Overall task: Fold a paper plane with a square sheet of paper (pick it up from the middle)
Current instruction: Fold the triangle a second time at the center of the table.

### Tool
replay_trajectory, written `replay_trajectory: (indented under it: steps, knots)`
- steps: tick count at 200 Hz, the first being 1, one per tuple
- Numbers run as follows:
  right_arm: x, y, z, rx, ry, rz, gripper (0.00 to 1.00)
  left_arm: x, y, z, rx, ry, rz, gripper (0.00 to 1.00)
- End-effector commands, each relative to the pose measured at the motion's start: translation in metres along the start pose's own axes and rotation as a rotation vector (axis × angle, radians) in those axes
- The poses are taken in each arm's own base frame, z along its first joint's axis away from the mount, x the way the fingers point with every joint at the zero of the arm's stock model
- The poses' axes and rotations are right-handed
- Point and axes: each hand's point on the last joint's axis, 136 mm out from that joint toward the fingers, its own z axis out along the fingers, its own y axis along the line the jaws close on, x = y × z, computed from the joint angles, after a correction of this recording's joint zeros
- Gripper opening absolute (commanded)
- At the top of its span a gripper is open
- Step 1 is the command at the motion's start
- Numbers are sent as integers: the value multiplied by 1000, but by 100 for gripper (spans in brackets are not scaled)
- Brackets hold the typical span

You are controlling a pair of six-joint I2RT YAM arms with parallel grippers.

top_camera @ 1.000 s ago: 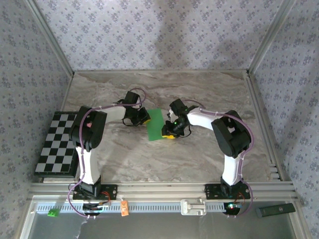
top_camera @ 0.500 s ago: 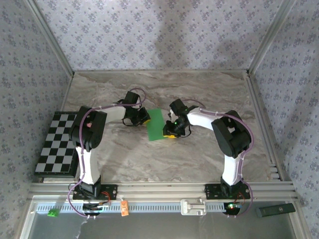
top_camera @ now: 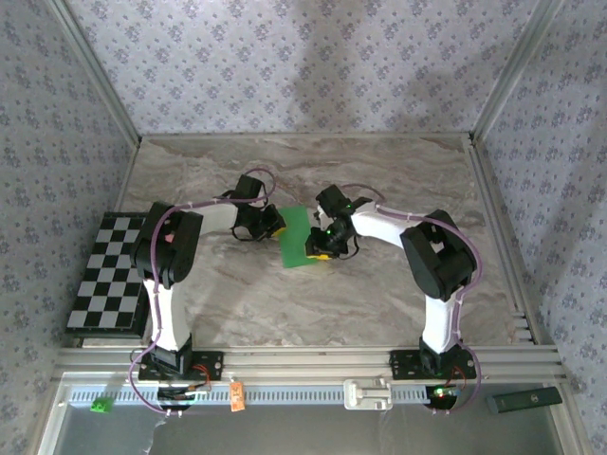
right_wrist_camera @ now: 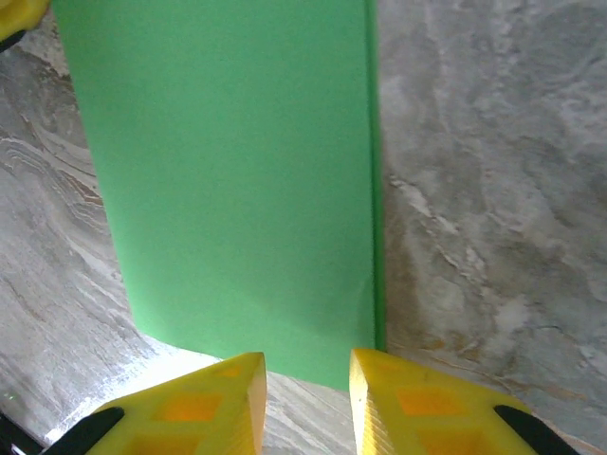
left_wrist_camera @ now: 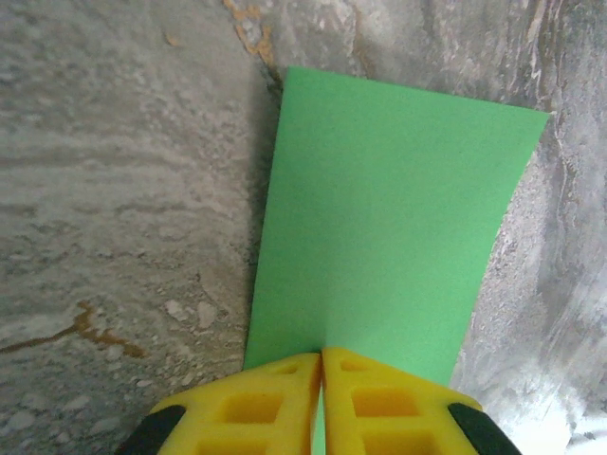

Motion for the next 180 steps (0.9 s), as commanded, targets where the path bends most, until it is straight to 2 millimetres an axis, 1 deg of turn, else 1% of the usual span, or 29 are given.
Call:
replay_trajectory:
  steps: [1, 27, 71, 103, 121, 145, 180]
  knots:
    - [3, -5, 4, 45, 27, -11, 30, 25, 60, 15, -178, 67, -98, 12]
    - [3, -8, 5, 61, 30, -7, 30, 25, 62, 15, -179, 68, -101, 12]
    - [-1, -11, -4, 84, -11, -13, 30, 25, 62, 15, -176, 68, -102, 12]
    - [2, -14, 2, 89, 12, -8, 31, 25, 63, 15, -176, 68, -104, 12]
    - [4, -10, 6, 63, 29, -11, 31, 25, 62, 15, -176, 69, -104, 12]
    - [7, 0, 8, 8, 52, -23, 31, 25, 62, 15, -175, 70, -105, 12]
    - [7, 10, 5, -60, 57, -22, 31, 25, 62, 14, -172, 68, -104, 12]
